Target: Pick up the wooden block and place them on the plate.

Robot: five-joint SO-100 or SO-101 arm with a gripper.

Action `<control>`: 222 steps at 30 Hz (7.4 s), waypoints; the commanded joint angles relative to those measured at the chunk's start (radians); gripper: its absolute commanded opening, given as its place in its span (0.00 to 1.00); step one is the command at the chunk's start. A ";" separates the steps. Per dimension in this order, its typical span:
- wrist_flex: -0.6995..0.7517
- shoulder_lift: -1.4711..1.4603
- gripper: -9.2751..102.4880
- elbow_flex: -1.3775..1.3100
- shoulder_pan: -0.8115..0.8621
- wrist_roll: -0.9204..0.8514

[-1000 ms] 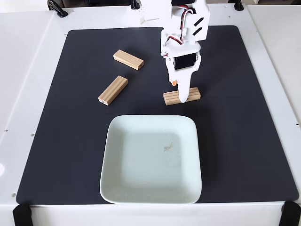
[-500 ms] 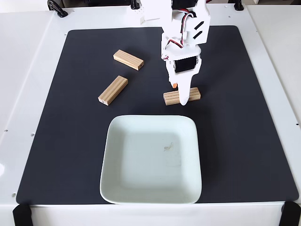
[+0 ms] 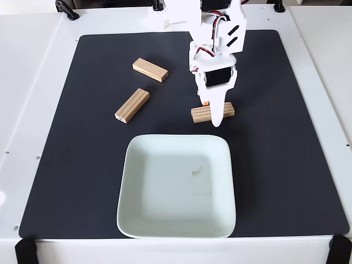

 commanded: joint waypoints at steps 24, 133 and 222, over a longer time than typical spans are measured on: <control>-0.011 0.021 0.08 -0.021 -0.011 0.002; -0.308 0.907 0.08 0.721 0.222 -0.012; -0.118 0.411 0.27 0.284 0.569 -1.178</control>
